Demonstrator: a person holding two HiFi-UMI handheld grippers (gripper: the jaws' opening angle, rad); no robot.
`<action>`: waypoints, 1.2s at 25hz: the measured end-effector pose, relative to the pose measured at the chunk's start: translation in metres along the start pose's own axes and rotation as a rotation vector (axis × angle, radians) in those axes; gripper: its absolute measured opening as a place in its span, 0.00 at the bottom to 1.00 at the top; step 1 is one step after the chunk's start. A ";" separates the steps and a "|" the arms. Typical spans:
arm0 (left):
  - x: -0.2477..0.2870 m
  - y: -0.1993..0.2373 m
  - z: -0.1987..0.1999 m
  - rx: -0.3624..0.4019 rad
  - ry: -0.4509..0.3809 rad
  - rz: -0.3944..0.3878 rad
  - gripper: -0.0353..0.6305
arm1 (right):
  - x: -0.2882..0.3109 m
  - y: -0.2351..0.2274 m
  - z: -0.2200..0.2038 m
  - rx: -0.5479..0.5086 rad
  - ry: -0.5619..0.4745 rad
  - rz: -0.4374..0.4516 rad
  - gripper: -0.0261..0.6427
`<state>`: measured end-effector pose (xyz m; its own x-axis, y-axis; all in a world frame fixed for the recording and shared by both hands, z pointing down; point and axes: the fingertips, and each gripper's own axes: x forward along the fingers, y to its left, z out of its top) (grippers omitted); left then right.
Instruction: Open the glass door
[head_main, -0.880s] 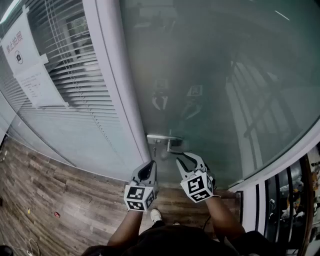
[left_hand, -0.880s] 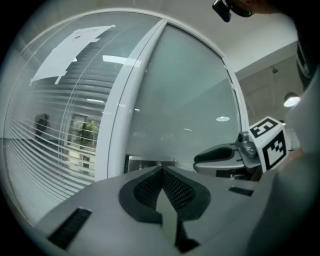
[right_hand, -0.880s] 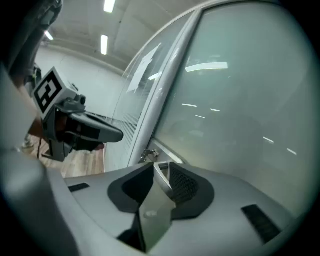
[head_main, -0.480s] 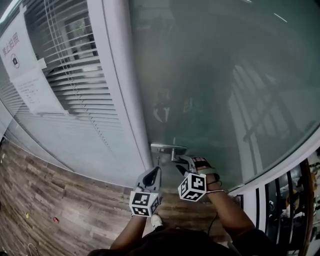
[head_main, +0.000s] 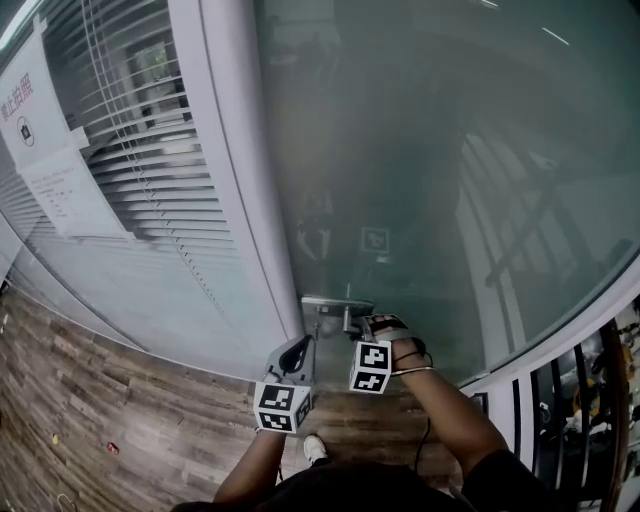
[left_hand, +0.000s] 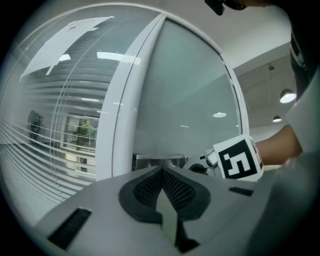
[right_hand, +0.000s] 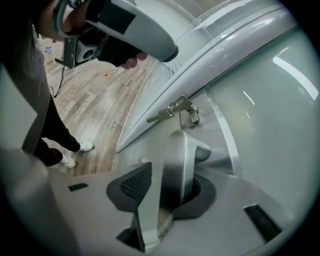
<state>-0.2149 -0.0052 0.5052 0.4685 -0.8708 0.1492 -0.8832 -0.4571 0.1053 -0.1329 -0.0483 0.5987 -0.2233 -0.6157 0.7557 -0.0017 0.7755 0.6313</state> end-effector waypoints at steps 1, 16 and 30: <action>-0.001 0.001 -0.001 -0.004 0.004 0.003 0.05 | 0.000 -0.002 0.000 0.000 0.001 -0.007 0.22; -0.010 0.002 -0.018 -0.043 0.017 -0.046 0.05 | -0.003 -0.020 0.007 0.120 -0.103 -0.171 0.06; 0.017 -0.016 -0.026 -0.029 0.041 -0.126 0.05 | 0.001 -0.028 0.019 0.341 -0.350 -0.252 0.06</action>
<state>-0.1922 -0.0074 0.5317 0.5764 -0.7987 0.1727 -0.8167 -0.5560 0.1544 -0.1518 -0.0683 0.5785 -0.4857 -0.7501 0.4489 -0.3999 0.6473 0.6489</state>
